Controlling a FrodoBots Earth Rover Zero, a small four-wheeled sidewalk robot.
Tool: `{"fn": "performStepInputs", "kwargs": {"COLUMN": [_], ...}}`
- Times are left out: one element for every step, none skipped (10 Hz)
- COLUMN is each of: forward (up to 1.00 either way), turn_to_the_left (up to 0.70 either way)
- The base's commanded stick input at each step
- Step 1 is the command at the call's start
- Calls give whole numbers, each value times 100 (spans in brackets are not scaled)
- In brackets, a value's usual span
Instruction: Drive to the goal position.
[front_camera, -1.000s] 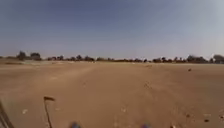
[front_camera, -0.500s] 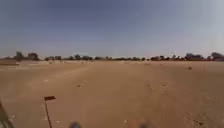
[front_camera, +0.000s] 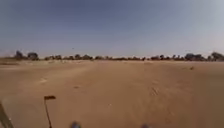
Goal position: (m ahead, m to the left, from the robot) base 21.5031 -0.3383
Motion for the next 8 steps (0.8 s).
{"fn": "performStepInputs", "kwargs": {"forward": [50, 50, 50, 50, 50, 50, 50, 50], "turn_to_the_left": [0, 0, 0, 0, 0, 0, 0, 0]}}
